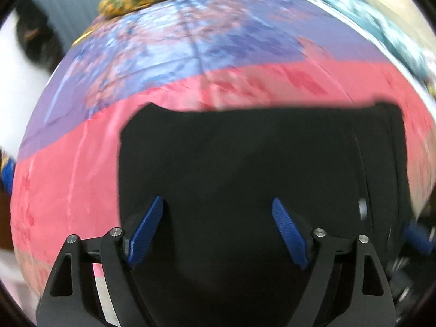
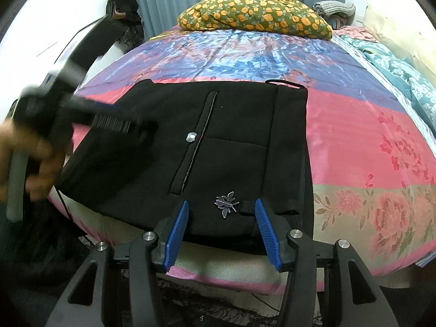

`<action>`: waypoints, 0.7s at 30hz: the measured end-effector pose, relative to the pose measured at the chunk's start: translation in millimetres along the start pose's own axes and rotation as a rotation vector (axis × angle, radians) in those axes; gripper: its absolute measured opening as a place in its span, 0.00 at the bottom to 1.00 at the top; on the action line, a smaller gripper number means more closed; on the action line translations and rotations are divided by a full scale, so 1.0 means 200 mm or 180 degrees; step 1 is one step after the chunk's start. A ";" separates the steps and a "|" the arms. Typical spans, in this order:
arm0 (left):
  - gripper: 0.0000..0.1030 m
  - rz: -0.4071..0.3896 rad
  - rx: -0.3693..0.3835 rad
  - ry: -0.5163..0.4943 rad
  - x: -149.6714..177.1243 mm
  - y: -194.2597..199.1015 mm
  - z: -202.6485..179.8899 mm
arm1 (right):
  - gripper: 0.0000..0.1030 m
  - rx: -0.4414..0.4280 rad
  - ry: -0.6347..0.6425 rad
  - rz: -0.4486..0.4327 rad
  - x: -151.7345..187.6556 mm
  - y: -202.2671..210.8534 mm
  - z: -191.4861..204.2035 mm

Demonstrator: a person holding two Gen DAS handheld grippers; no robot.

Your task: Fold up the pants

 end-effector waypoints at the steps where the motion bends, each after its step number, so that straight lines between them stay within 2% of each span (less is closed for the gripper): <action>1: 0.80 -0.0015 0.0035 0.0080 -0.04 0.01 0.02 | 0.51 -0.0004 -0.0007 -0.0002 0.00 0.00 0.00; 3: 0.80 -0.0066 0.0140 0.0188 -0.09 0.02 0.04 | 0.51 -0.0028 -0.0023 -0.0012 0.00 0.00 0.00; 6: 0.80 -0.0010 0.0004 0.0312 -0.15 -0.07 0.09 | 0.53 -0.0052 -0.0032 -0.0011 -0.01 -0.01 0.00; 8: 0.88 0.0130 -0.0041 0.0537 -0.14 -0.17 0.16 | 0.54 -0.0048 -0.0016 -0.0006 -0.01 -0.02 0.01; 10: 0.89 0.0195 -0.0015 0.0885 -0.13 -0.22 0.26 | 0.55 -0.0039 -0.0001 0.0000 -0.01 -0.02 0.02; 13: 0.89 0.0260 0.0130 0.1089 -0.10 -0.21 0.35 | 0.56 -0.0042 -0.0004 -0.0005 -0.01 -0.02 0.02; 17: 0.88 0.0167 0.0123 0.1022 -0.01 -0.13 0.41 | 0.58 -0.0037 0.0005 -0.0005 -0.01 -0.02 0.02; 21: 0.88 0.0132 0.0232 0.1043 0.15 -0.07 0.47 | 0.59 -0.0017 0.0008 -0.0013 -0.01 -0.02 0.02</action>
Point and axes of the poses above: each gripper's, at about its wrist camera, not at the fingertips, and y roughly against the way its jaws point, z to its left, x to its underside, the point moved 8 cm from there along -y, roughly the way its jaws point, and after that the axes turned 10 degrees about -x, right-handed, at the moved point
